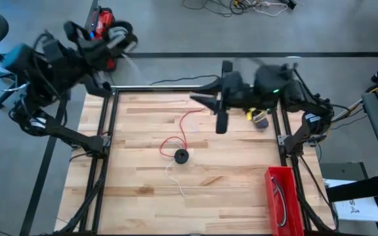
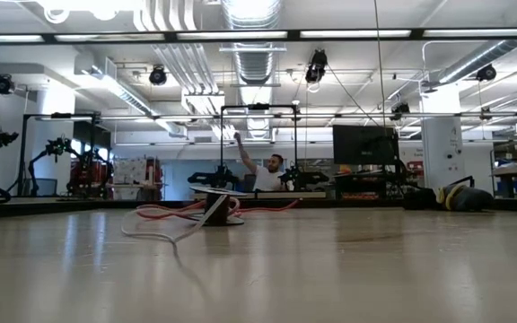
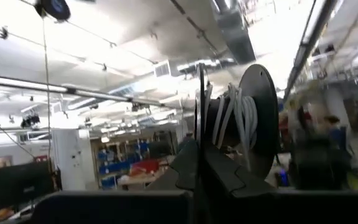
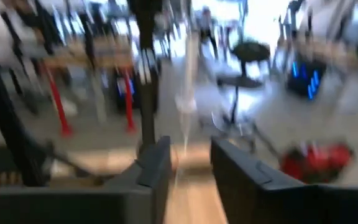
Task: Coil cords
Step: Uncoil the white wire from the spool
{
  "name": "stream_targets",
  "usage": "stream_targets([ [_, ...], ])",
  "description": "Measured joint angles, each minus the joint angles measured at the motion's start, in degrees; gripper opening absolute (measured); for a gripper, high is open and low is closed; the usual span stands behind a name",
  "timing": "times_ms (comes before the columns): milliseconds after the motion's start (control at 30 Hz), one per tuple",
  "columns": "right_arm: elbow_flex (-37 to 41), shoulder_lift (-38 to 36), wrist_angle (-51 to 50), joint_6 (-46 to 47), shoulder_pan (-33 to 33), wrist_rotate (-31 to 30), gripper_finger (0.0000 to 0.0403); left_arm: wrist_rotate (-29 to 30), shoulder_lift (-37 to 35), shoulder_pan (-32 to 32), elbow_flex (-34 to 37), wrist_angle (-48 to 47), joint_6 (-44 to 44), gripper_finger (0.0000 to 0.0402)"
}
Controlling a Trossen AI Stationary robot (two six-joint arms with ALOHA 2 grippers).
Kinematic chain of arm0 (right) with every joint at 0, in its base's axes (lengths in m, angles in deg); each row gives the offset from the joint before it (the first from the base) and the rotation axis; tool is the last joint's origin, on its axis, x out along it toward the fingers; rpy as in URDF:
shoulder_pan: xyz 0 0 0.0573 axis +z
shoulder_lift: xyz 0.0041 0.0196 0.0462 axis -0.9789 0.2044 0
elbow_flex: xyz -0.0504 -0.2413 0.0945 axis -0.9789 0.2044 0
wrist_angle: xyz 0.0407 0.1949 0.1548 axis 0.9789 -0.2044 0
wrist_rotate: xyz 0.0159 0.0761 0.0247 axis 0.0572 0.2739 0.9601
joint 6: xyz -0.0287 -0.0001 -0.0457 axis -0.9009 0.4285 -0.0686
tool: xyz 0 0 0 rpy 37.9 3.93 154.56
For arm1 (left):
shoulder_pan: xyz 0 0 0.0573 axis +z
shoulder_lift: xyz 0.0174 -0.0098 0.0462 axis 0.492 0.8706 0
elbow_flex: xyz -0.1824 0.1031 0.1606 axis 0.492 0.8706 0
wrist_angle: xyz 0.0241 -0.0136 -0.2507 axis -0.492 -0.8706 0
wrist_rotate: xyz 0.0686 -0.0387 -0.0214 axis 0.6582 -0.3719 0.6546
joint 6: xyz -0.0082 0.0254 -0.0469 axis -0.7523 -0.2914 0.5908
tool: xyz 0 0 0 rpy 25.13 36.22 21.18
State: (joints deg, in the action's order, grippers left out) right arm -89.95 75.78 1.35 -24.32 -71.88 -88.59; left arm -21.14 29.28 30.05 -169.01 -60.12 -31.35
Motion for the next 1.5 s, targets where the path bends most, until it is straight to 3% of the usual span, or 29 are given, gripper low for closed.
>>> stream_targets([
  [167, 0.05, 2.22, -16.61, 7.7, 0.02, -4.4, 0.0154, 0.0, 4.62, 0.0, -12.77, -1.54, -1.64, 0.0],
  [333, 0.2, 5.78, -31.04, 15.23, 0.02, -5.33, 0.0193, 0.0, 9.49, 0.0, -25.92, -4.96, -2.82, 0.0],
  [433, 0.22, 8.58, -36.06, 17.56, 0.02, -5.36, 0.0198, 0.0, 8.79, 0.0, -23.96, 2.1, -2.89, 0.0],
  [533, 0.41, 12.18, -38.26, 17.63, 0.49, -5.31, 0.0199, -0.07, 8.75, 0.0, -23.87, 3.42, -2.86, 0.0],
  [833, 0.85, 26.68, -37.36, 11.82, 3.57, -4.88, 0.0199, -2.69, 7.64, 0.0, -25.98, -1.66, 3.97, 0.0],
  [967, 0.85, 28.85, -31.78, 8.77, 4.47, -5.26, 0.0199, -3.98, 8.24, 0.0, -25.84, -9.26, 5.68, 0.0],
  [1100, 0.85, 25.41, -22.93, 5.4, 5.17, -6.25, 0.0199, -3.92, 9.5, 0.0, -25.24, -17.02, 5.16, 0.0],
  [1167, 0.85, 22.58, -17.46, 2.78, 5.55, -9.88, 0.0199, -3.96, 10.25, 0.0, -24.87, -18.94, 5.12, 0.0],
  [1333, 0.79, 15.88, -0.44, -7.86, 7.44, -19.21, 0.0199, -9.01, 12.47, 0.0, -24.27, -19.79, 6.32, 0.0],
  [1500, 0.74, 13.86, 19.37, -16.04, 8.15, -18.8, 0.0199, -12.87, 15.24, -0.02, -24.34, -18.22, 8.18, 0.0],
])
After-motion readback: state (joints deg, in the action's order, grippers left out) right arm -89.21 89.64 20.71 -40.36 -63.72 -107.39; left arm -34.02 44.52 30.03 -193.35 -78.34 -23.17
